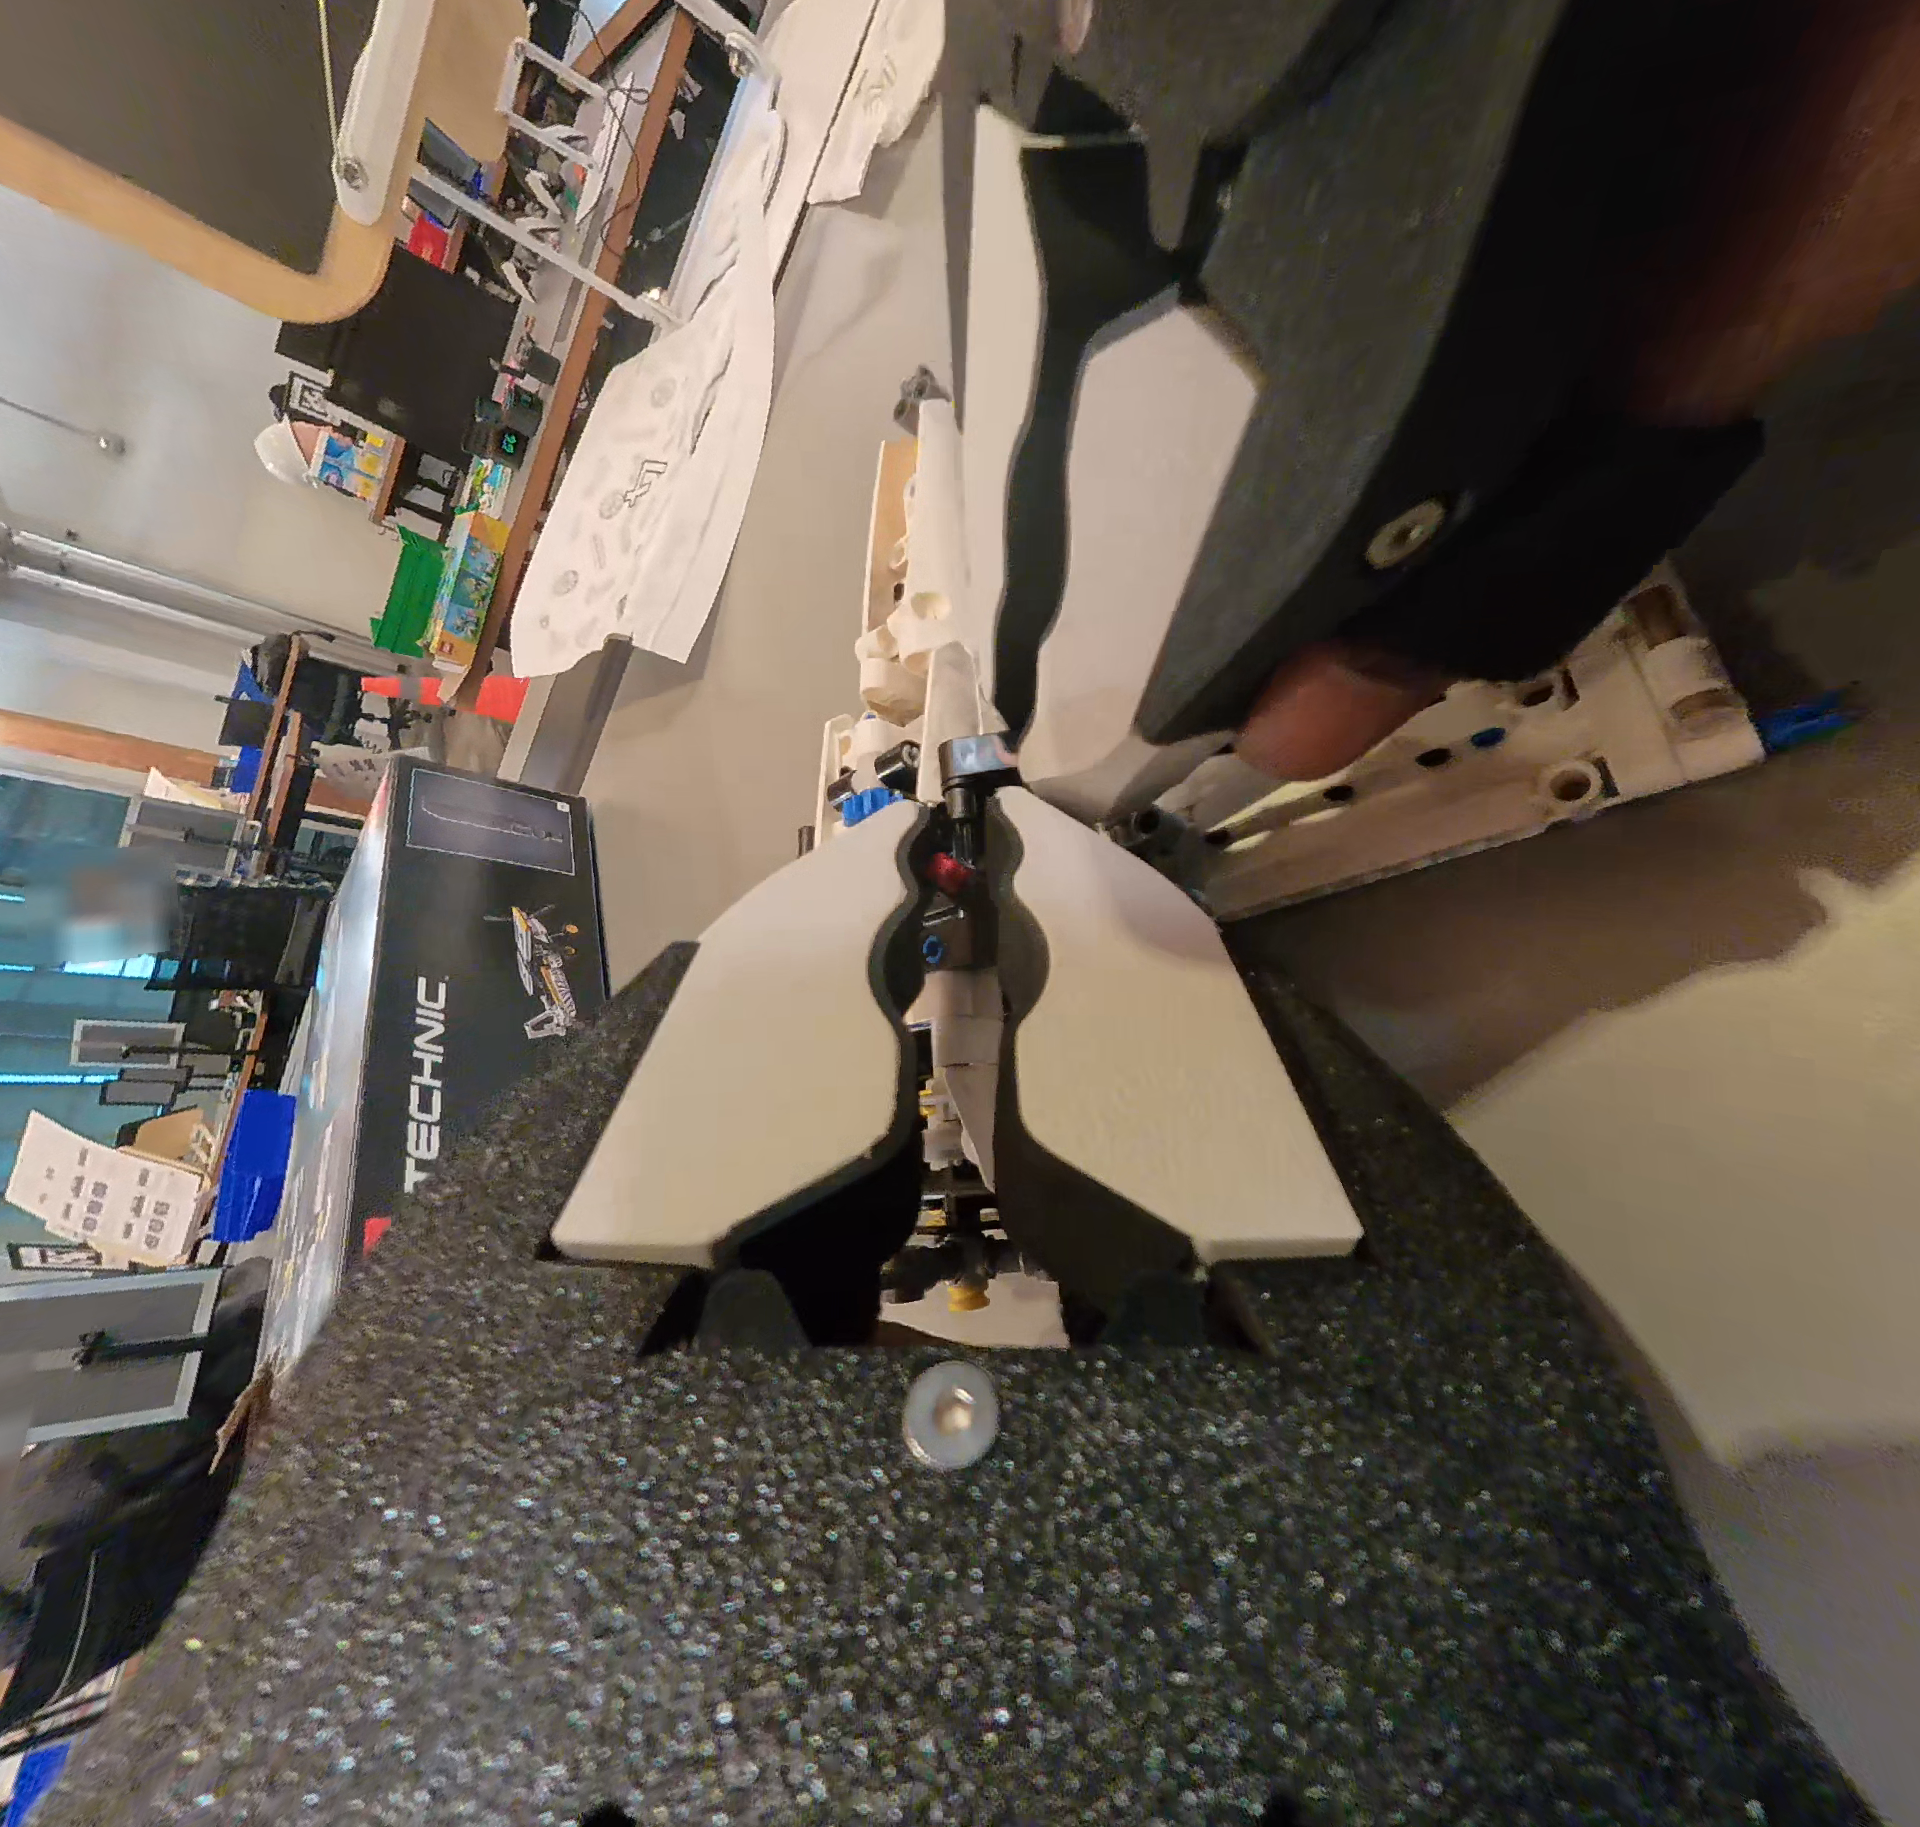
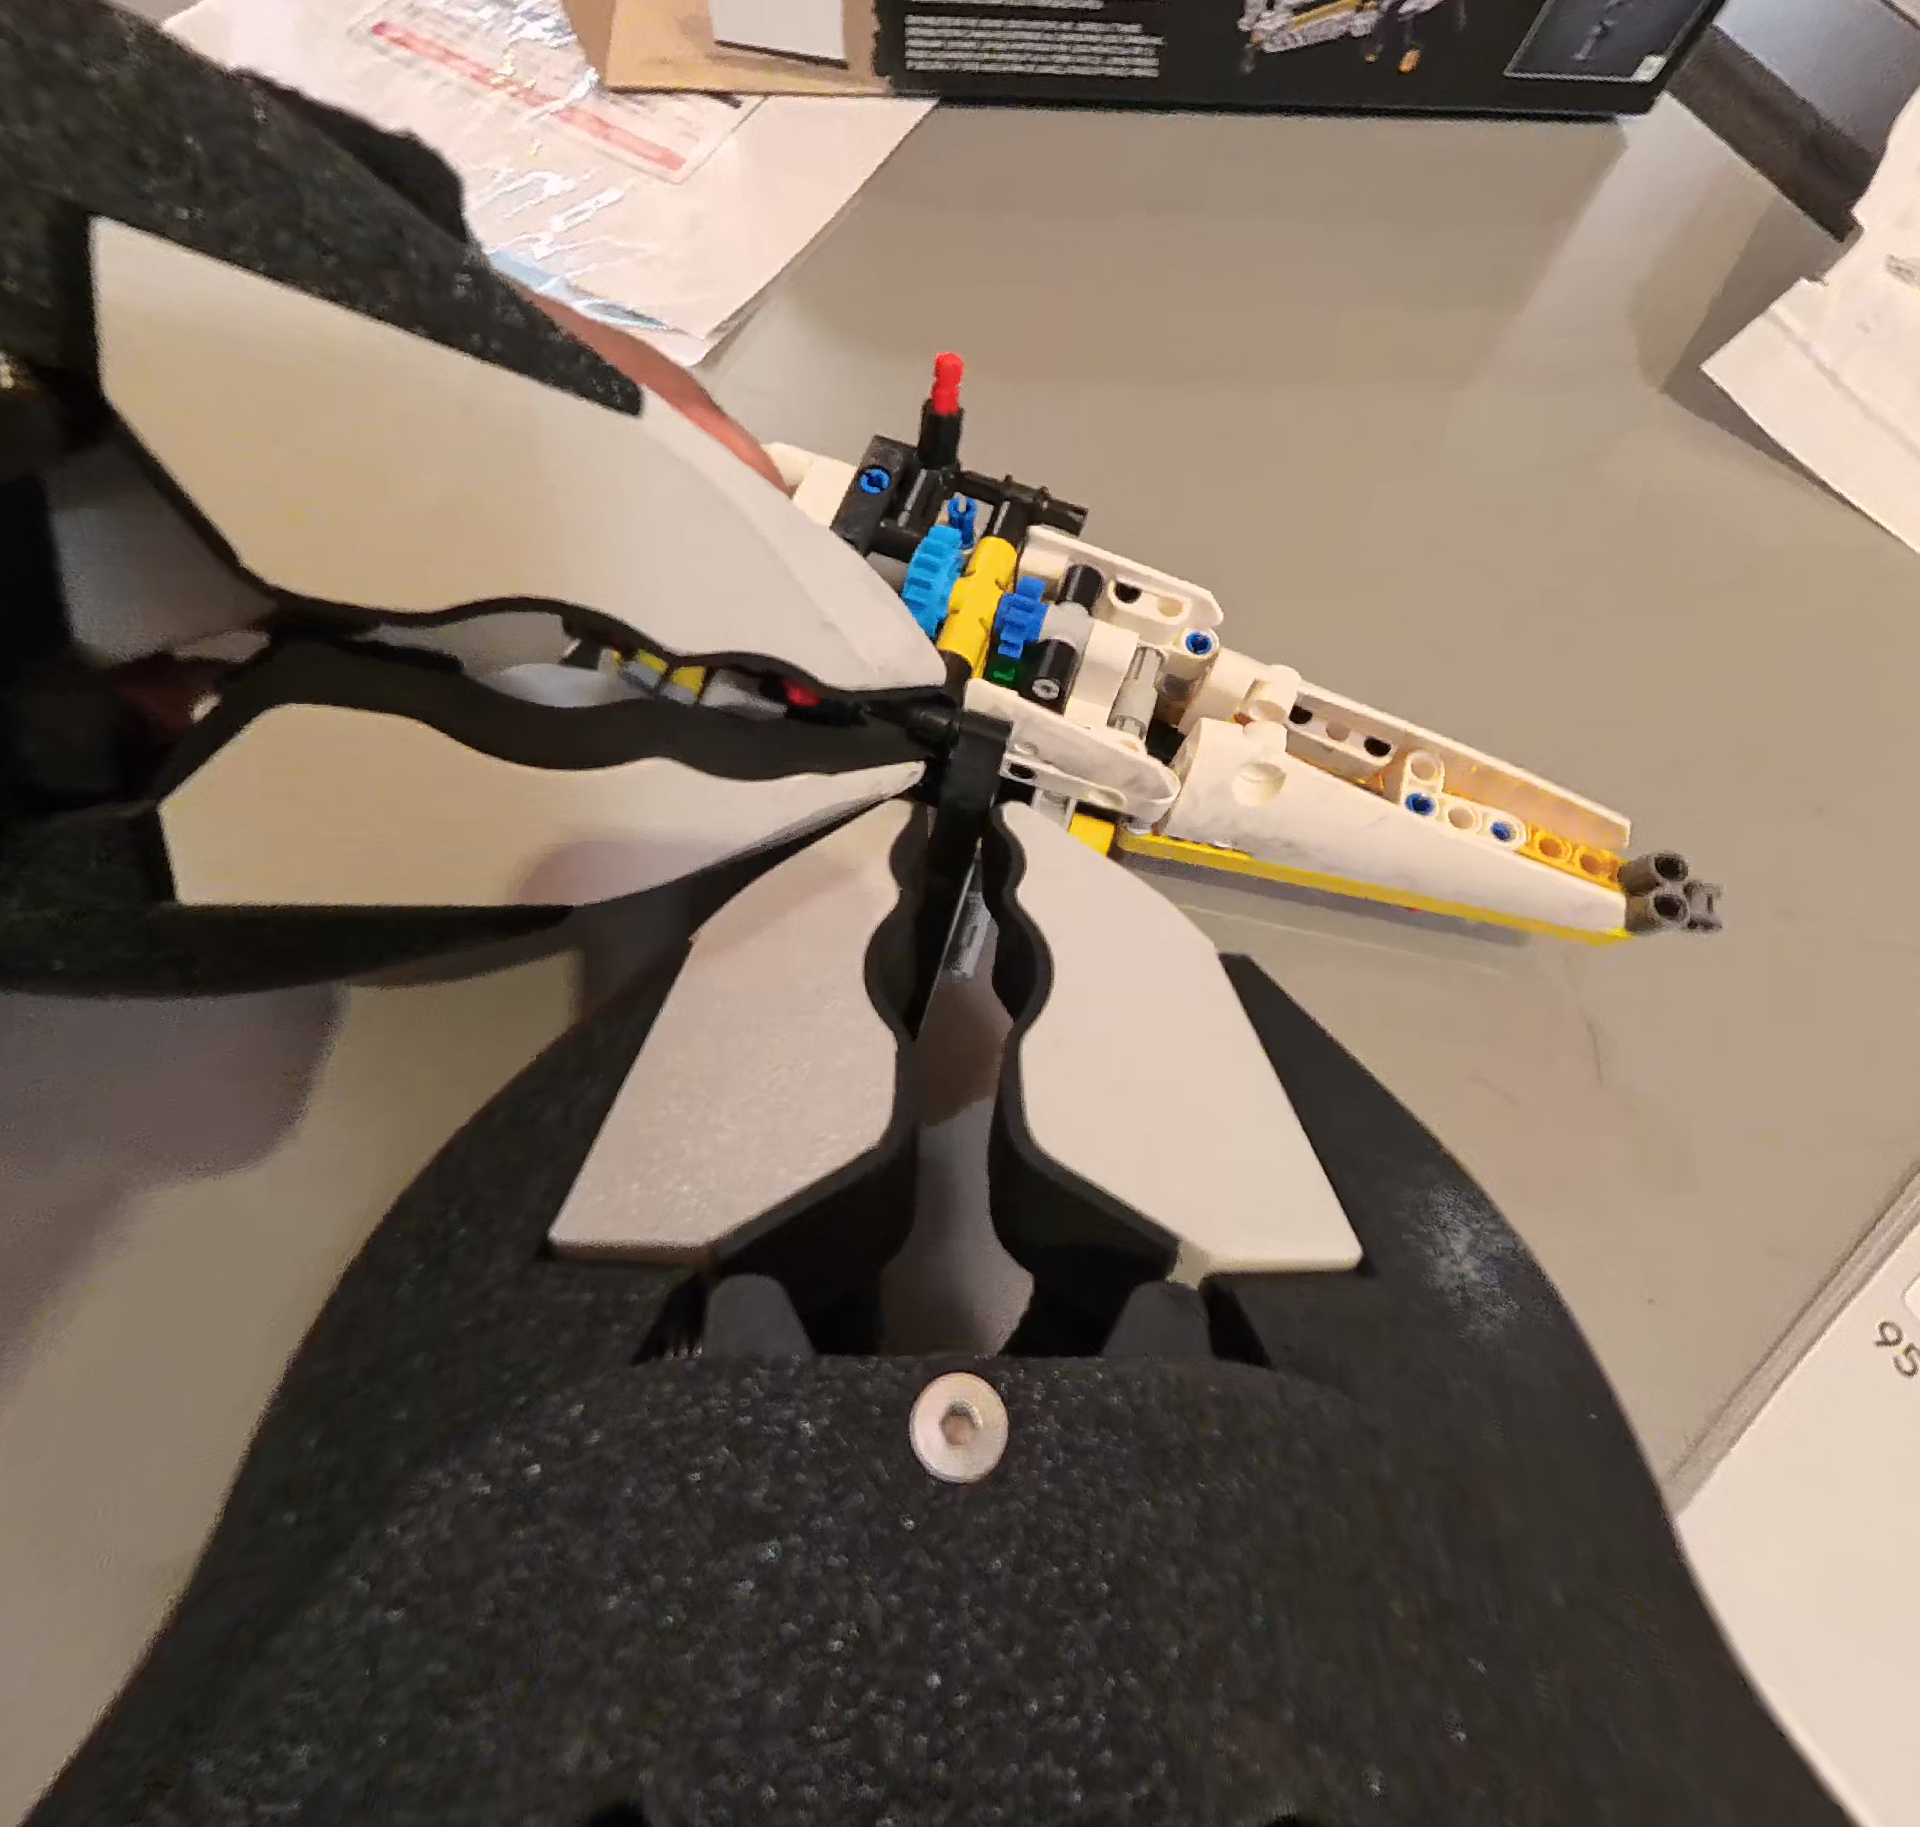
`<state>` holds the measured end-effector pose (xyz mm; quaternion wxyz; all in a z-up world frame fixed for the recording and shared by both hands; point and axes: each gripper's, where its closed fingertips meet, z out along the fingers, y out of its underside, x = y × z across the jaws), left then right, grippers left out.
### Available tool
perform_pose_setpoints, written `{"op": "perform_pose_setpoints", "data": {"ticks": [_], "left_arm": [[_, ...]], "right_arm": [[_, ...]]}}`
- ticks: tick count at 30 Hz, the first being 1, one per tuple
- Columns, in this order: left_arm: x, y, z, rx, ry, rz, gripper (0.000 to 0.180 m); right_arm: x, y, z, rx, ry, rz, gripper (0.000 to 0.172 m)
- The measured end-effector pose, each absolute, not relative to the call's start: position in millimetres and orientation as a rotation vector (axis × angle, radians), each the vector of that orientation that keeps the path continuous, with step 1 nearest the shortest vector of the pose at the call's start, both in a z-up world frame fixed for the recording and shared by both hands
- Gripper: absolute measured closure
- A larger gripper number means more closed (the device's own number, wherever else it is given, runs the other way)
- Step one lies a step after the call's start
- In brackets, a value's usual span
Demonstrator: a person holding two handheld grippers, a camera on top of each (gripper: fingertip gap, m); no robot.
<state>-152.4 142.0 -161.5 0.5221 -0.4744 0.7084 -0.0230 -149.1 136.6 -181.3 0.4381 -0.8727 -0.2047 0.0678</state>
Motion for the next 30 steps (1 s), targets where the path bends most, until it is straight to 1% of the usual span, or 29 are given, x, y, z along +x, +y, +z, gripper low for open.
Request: {"op": "perform_pose_setpoints", "data": {"ticks": [5,10,14,17,21,24,30], "left_arm": [[-150.0,142.6,-161.3,-1.172,1.676,-0.067,0.171],[-149.4,142.3,-160.7,-1.176,1.685,-0.104,0.172],[-146.8,141.6,-159.6,-1.143,1.686,-0.077,0.175],[-144.3,142.1,-159.7,-1.131,1.689,-0.056,0.175],[-143.5,141.8,-159.9,-1.120,1.697,-0.037,0.175],[-142.6,141.1,-159.2,-1.091,1.699,0.007,0.175],[-137.9,140.4,-159.3,-1.091,1.711,0.017,0.175]], "right_arm": [[-146.8,137.4,-180.7,-2.154,-0.367,0.216,0.163],[-145.8,137.1,-180.5,-2.136,-0.363,0.184,0.163],[-144.3,136.1,-179.5,-2.124,-0.248,0.319,0.163],[-141.9,136.3,-179.8,-2.125,-0.248,0.298,0.163],[-139.5,135.5,-180.3,-2.124,-0.348,0.126,0.163],[-137.2,136.0,-180.2,-2.126,-0.266,0.254,0.164],[-132.6,135.3,-180.0,-2.129,-0.199,0.306,0.164]]}}
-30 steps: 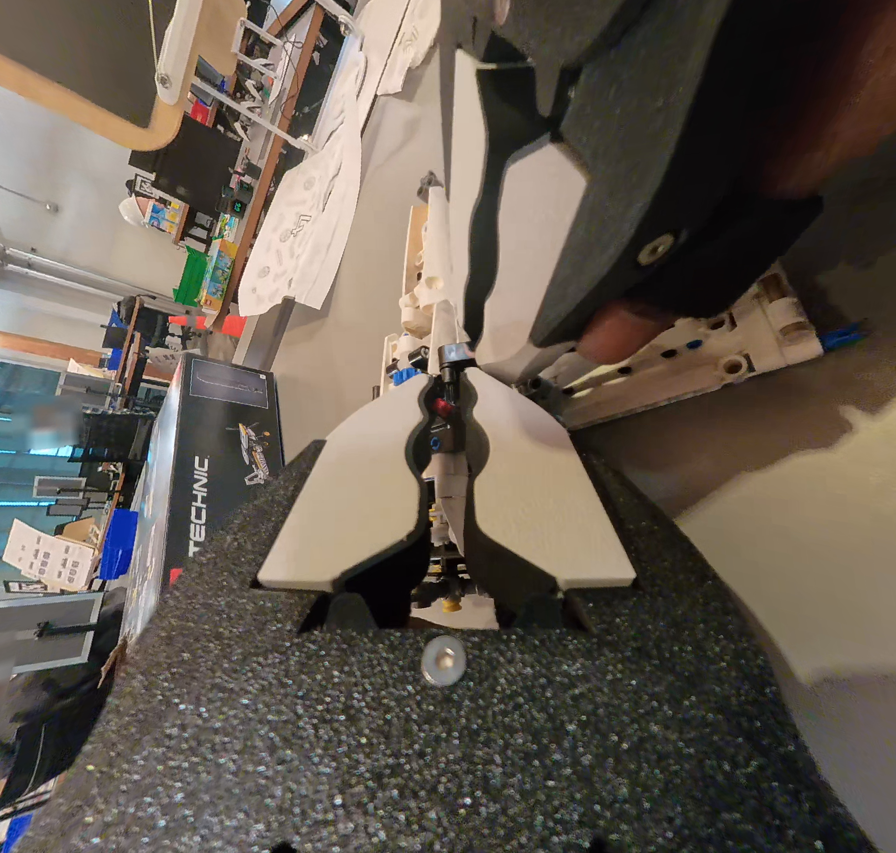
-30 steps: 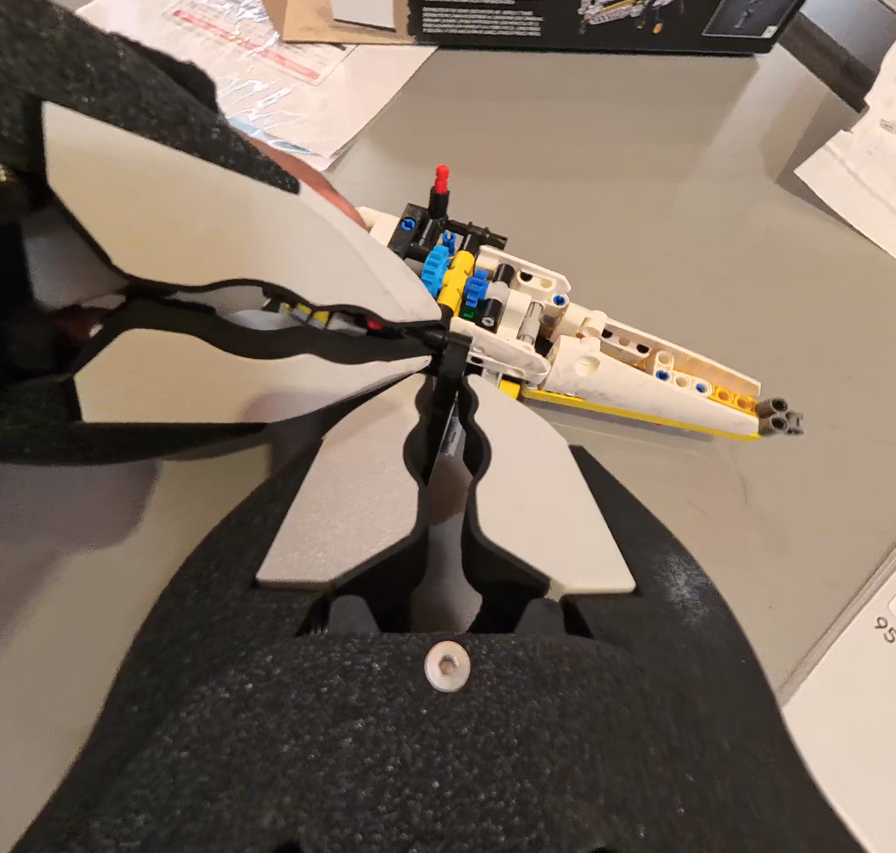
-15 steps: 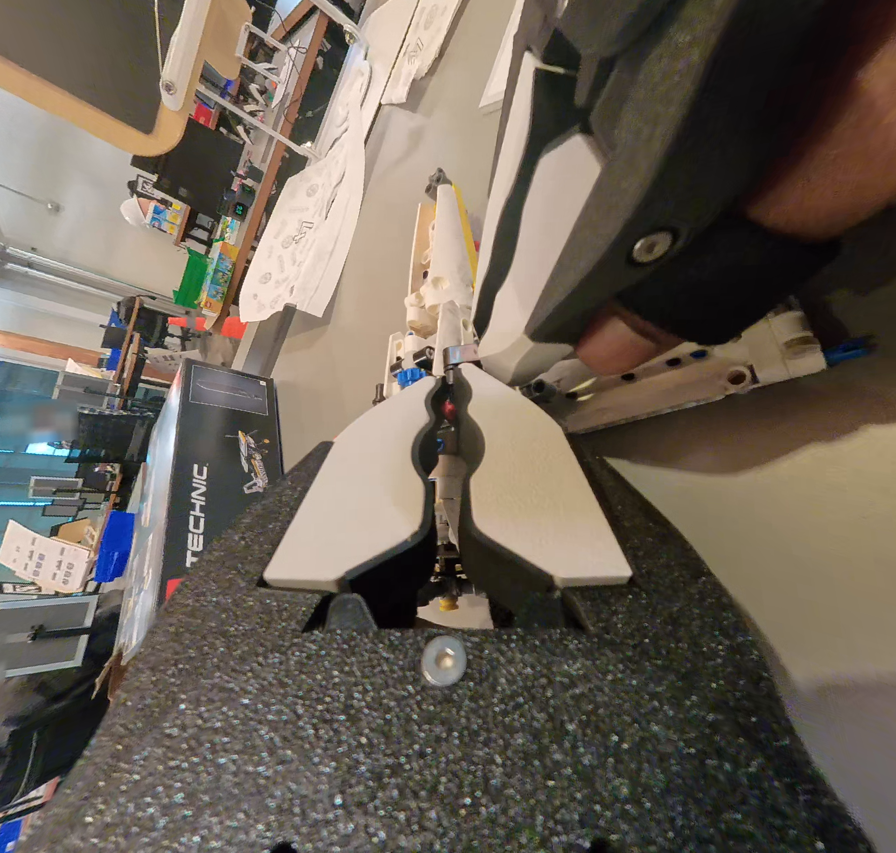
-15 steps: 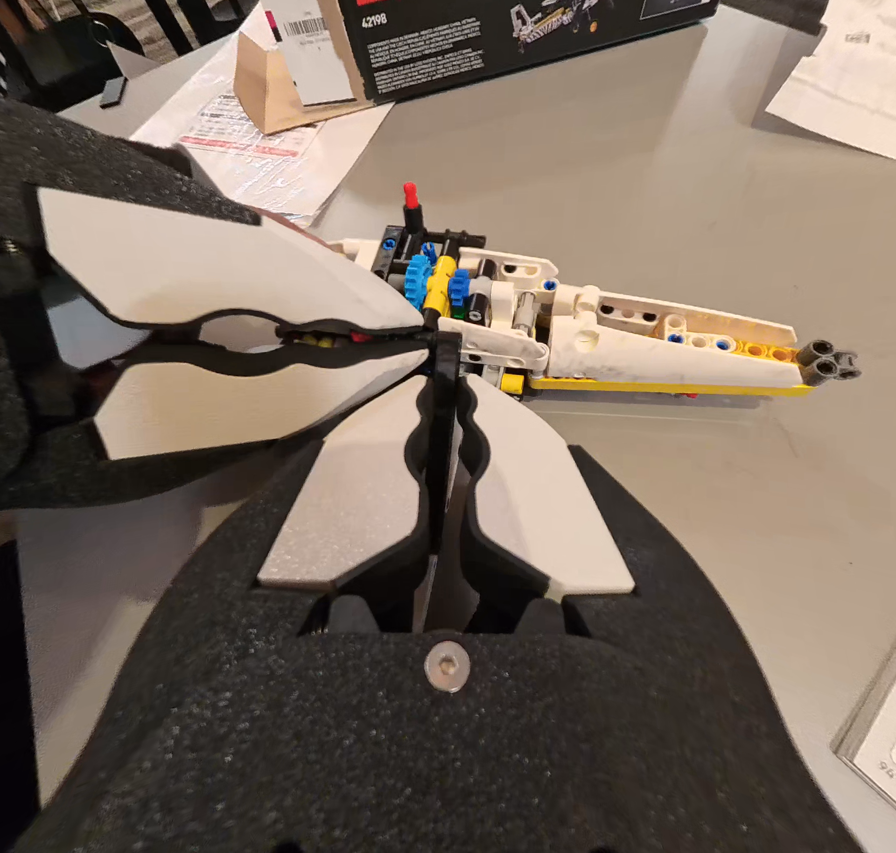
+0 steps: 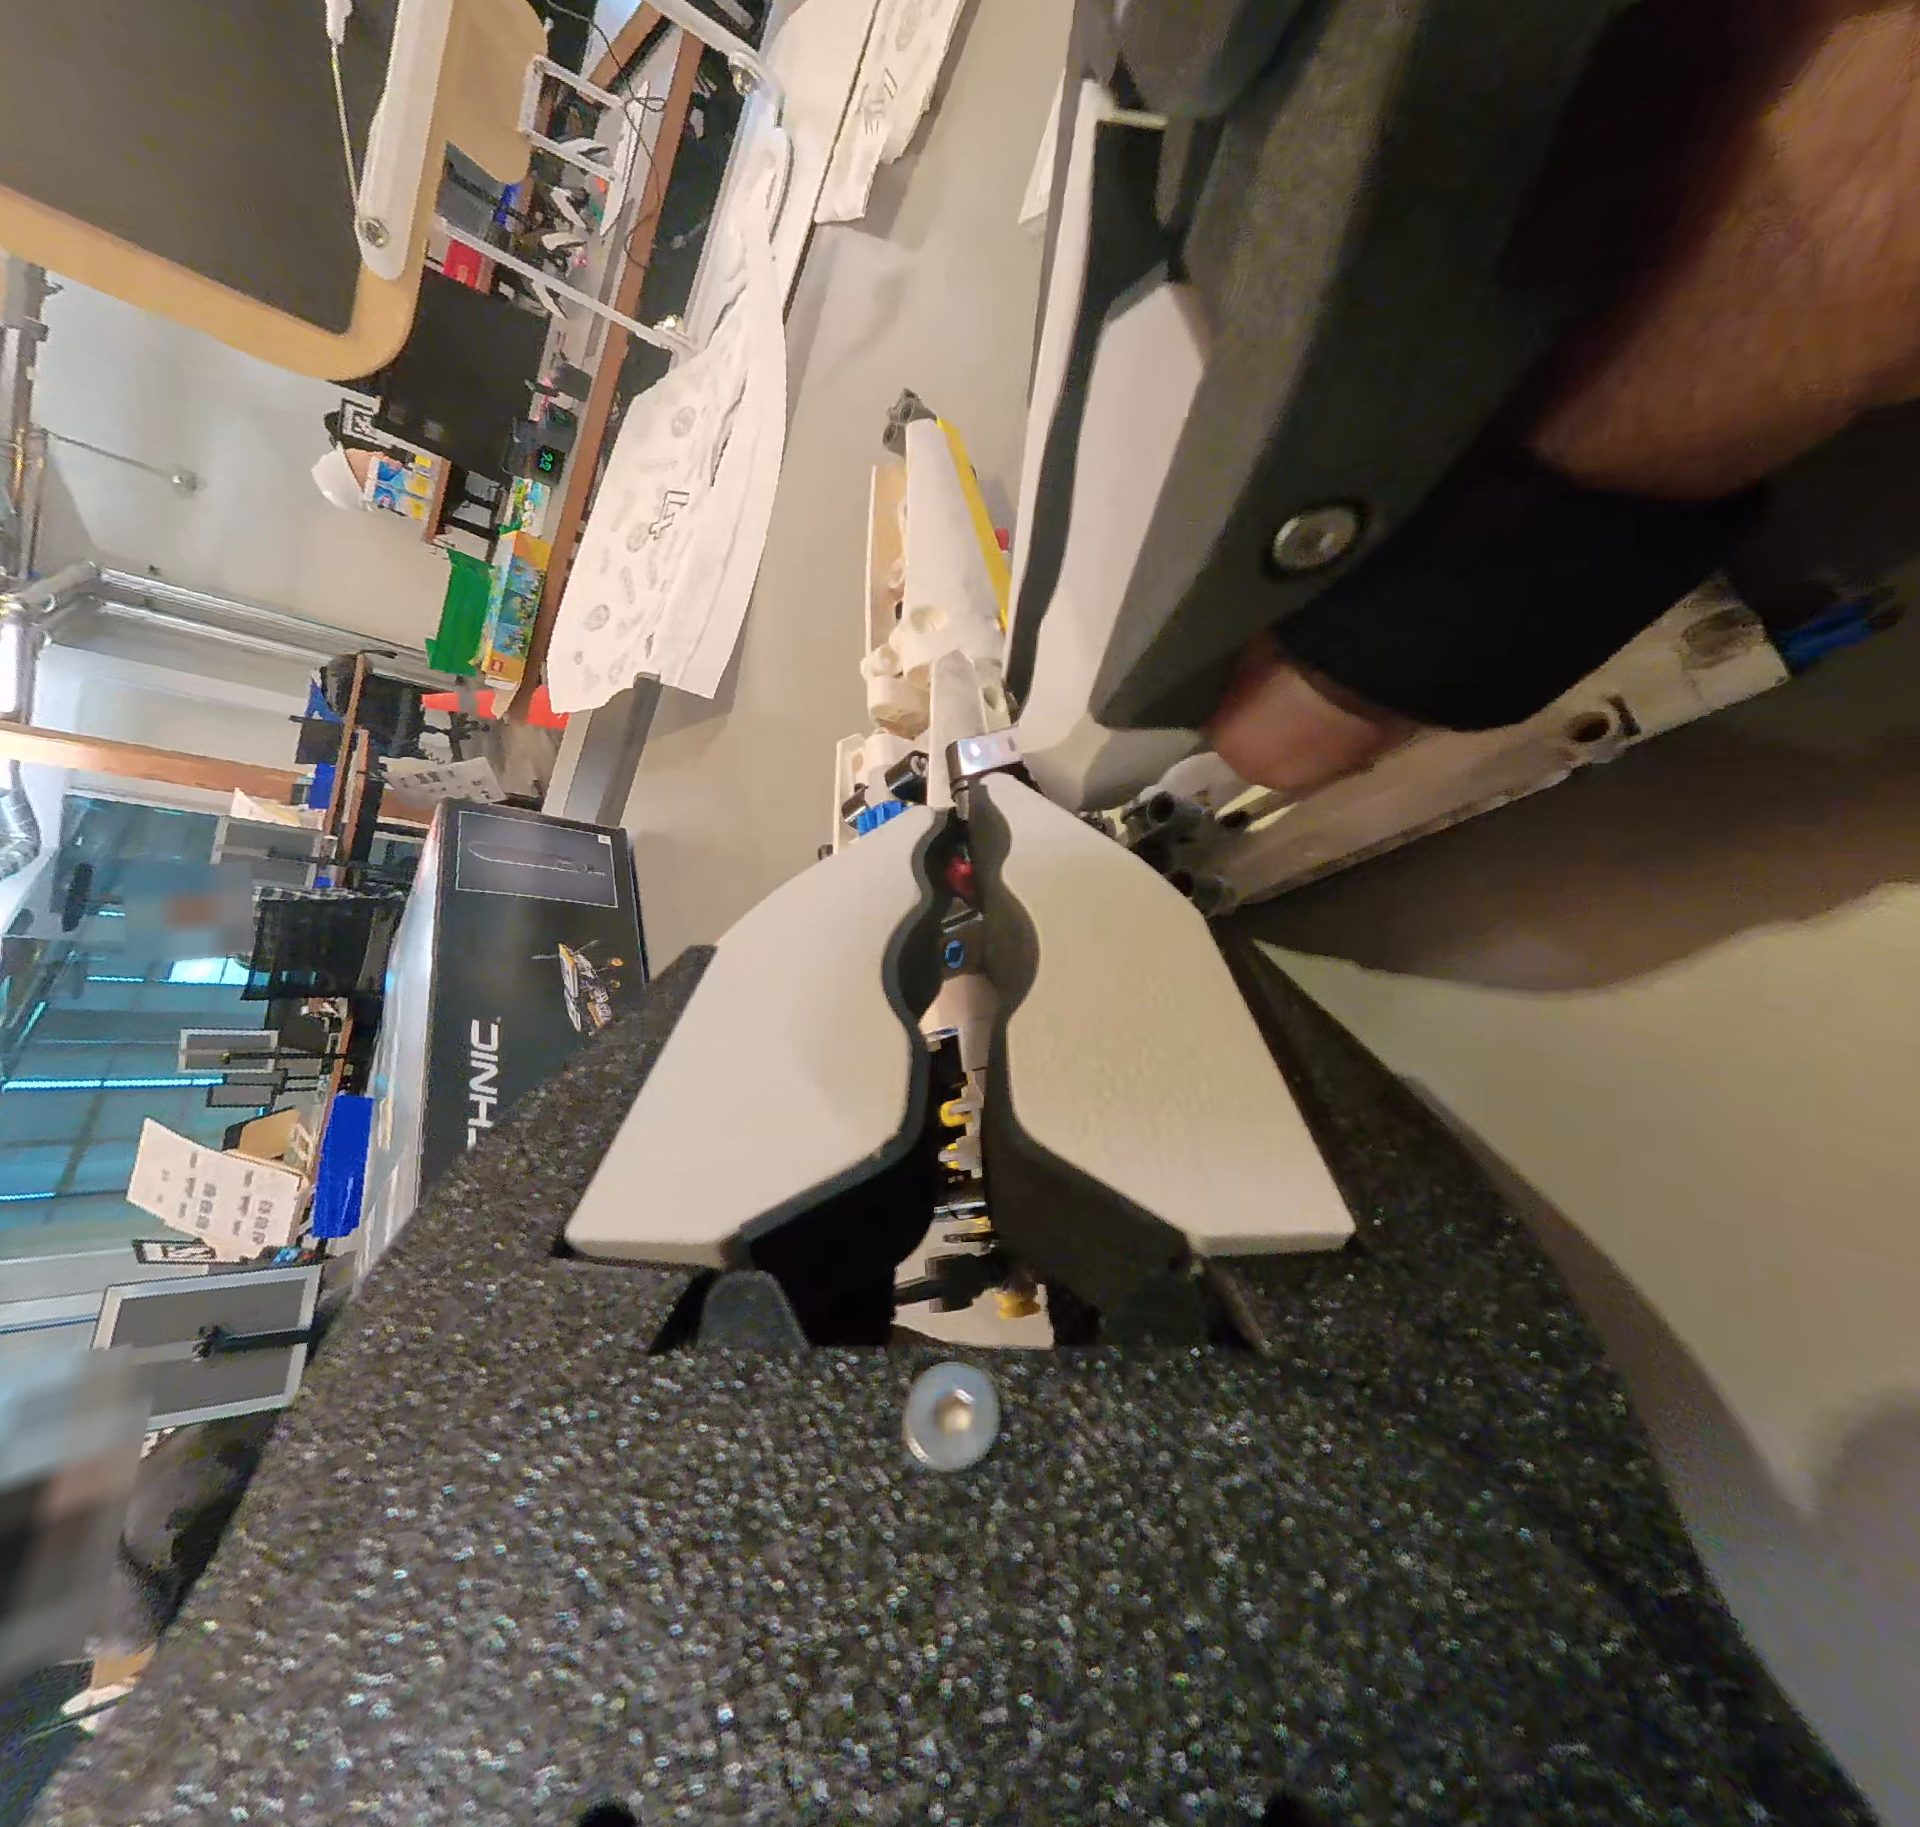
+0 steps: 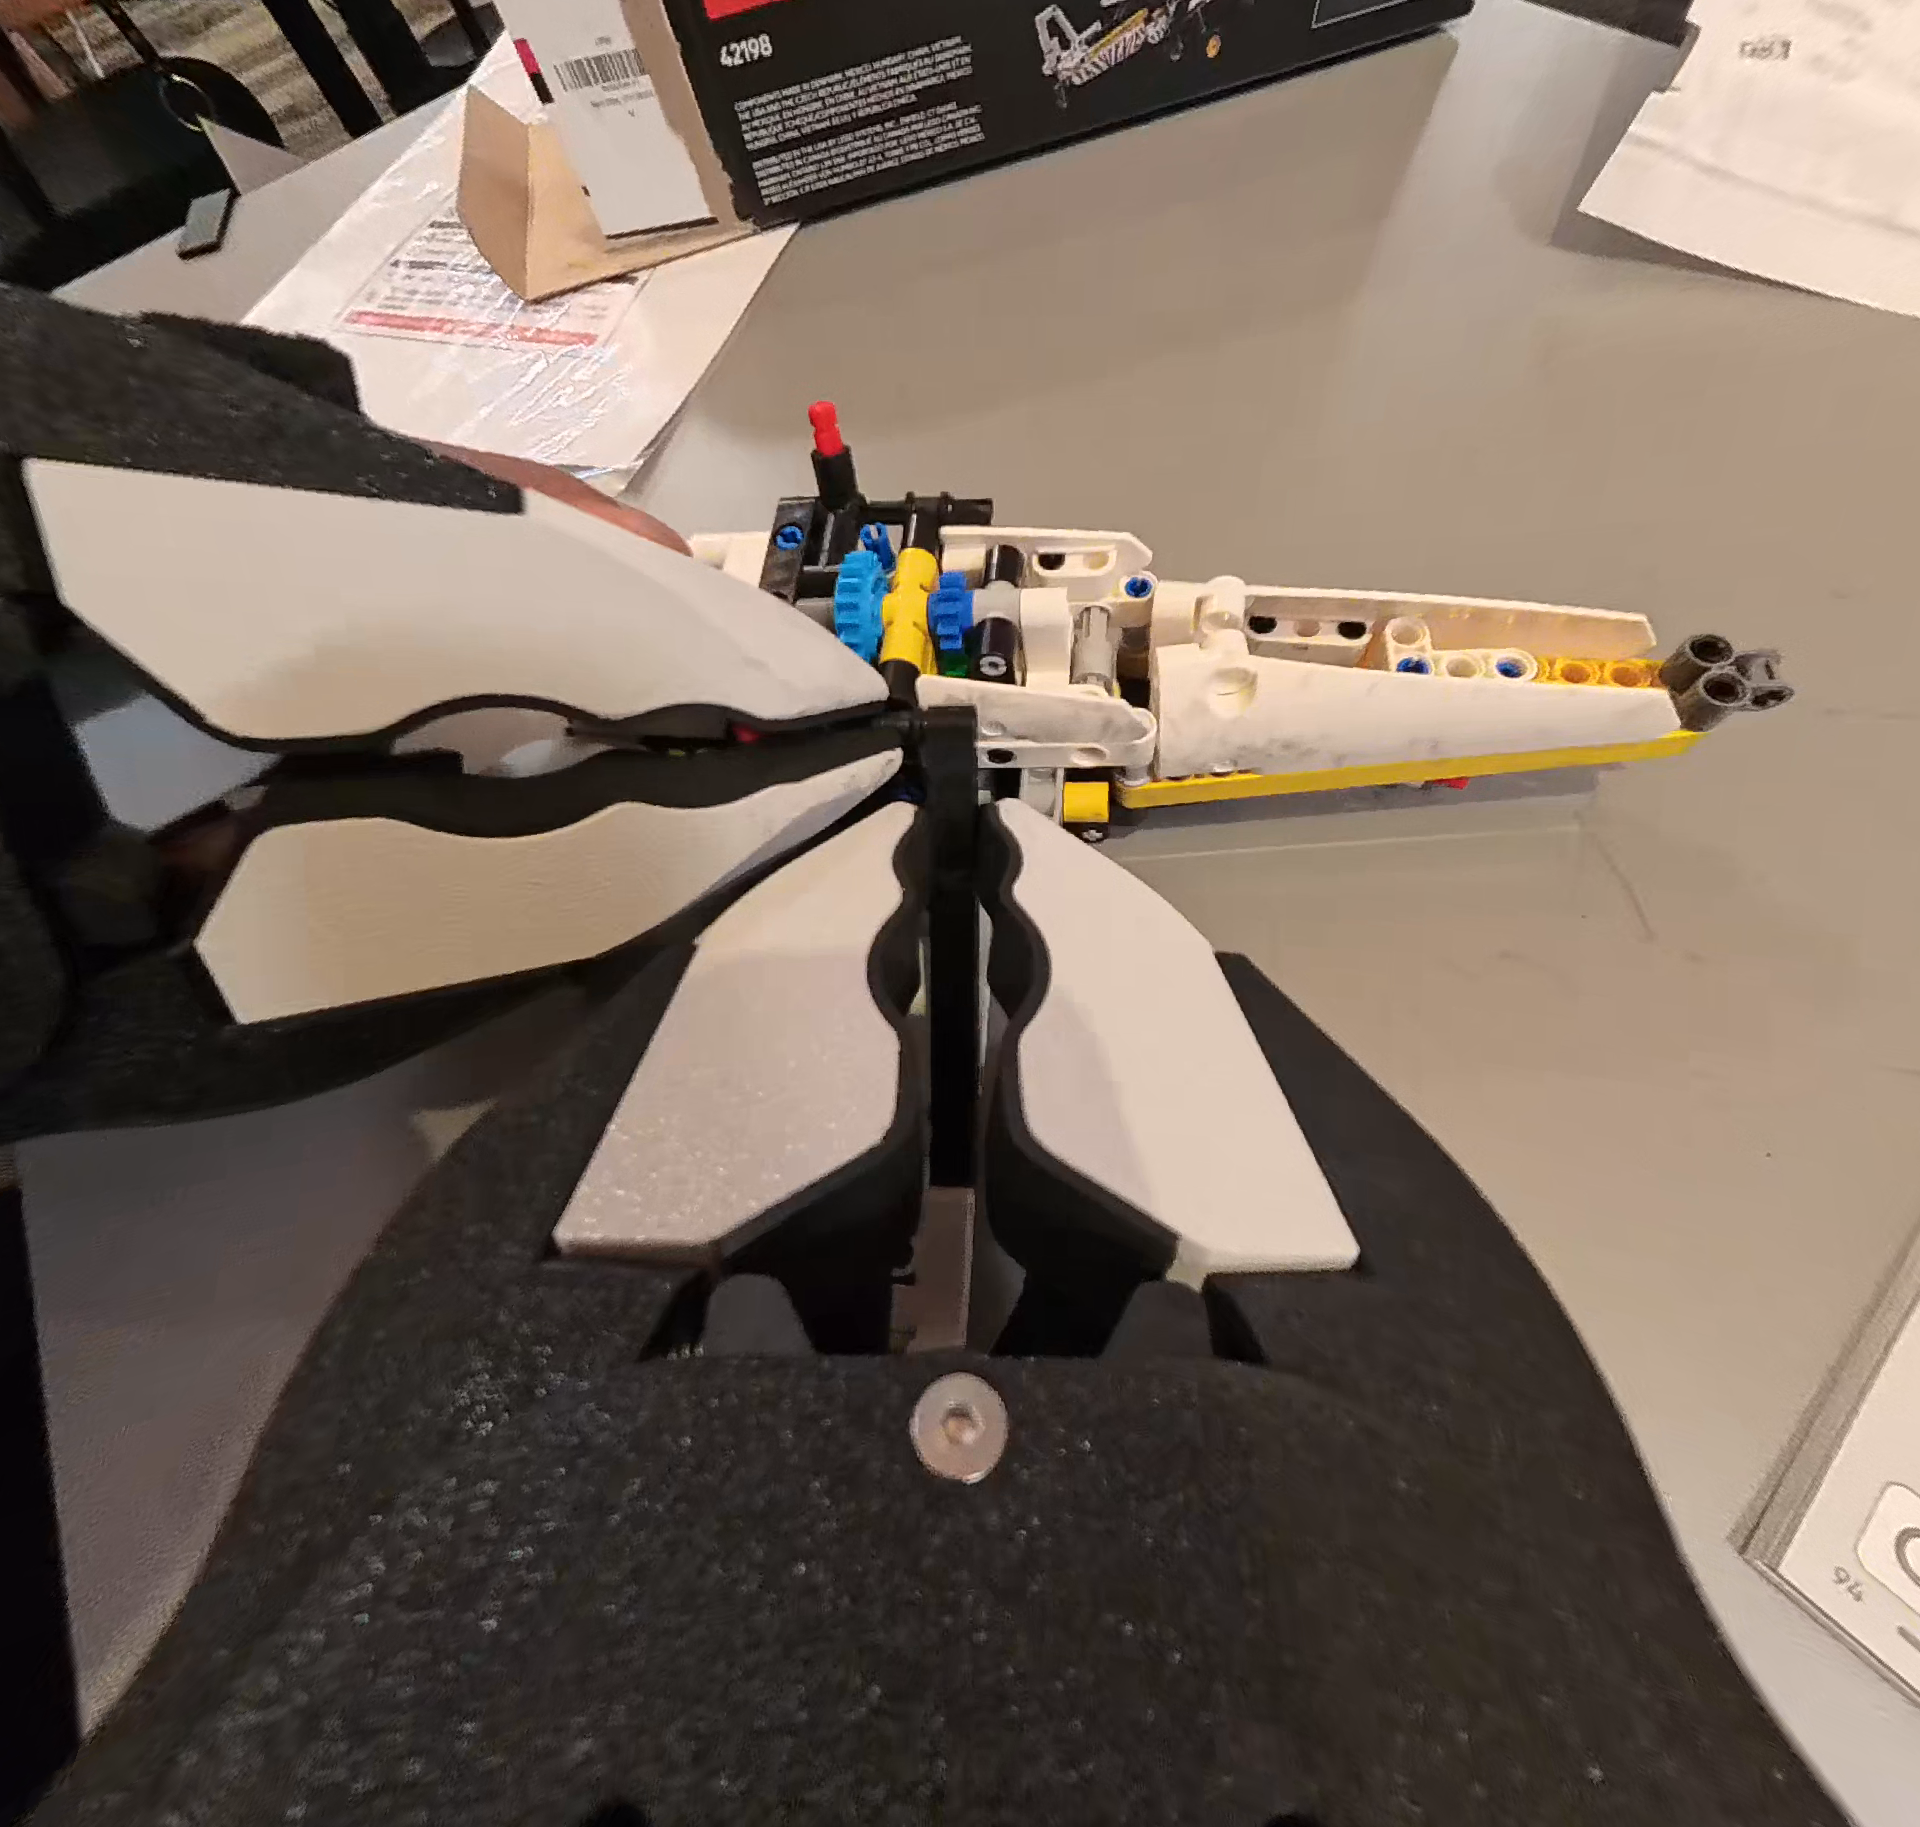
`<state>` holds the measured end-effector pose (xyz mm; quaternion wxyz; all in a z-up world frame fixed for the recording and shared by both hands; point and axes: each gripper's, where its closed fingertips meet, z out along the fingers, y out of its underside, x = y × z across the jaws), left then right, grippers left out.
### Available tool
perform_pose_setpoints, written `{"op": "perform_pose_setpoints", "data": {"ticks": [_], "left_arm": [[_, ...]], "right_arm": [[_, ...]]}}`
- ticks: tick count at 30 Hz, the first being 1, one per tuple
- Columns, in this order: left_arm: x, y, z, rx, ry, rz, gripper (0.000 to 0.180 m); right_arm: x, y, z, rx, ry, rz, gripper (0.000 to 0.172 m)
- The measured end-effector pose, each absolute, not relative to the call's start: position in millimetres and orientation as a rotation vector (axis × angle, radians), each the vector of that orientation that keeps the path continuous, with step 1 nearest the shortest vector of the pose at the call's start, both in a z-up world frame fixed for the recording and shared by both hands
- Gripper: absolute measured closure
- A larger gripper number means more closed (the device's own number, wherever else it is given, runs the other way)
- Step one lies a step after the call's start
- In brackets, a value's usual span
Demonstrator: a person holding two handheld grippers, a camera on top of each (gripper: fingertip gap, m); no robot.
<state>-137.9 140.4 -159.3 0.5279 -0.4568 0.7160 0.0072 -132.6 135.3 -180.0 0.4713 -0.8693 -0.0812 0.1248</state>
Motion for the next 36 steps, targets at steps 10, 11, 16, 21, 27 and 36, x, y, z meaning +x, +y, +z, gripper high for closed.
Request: {"op": "perform_pose_setpoints", "data": {"ticks": [10,11,16,21,27,36], "left_arm": [[-138.8,143.7,-159.8,-1.102,1.712,0.038,0.175],[-138.7,143.4,-159.8,-1.106,1.714,0.029,0.175],[-136.5,142.4,-159.6,-1.120,1.723,0.013,0.175],[-134.3,140.9,-157.1,-1.096,1.706,-0.016,0.173],[-139.3,137.0,-129.1,-1.120,1.584,-0.137,0.160],[-141.2,84.5,-178.1,-1.240,1.834,-0.275,0.169]], "right_arm": [[-117.1,136.4,-174.3,-2.094,-0.060,0.370,0.164],[-119.6,136.1,-173.8,-2.090,-0.081,0.371,0.164],[-125.2,136.3,-174.4,-2.095,-0.163,0.410,0.163],[-124.8,125.0,-183.8,-2.170,-0.281,0.410,0.141],[-107.6,90.4,-189.1,-2.215,-0.376,0.502,0.141],[-128.3,96.5,-202.9,-2.296,-0.563,0.521,0.155]]}}
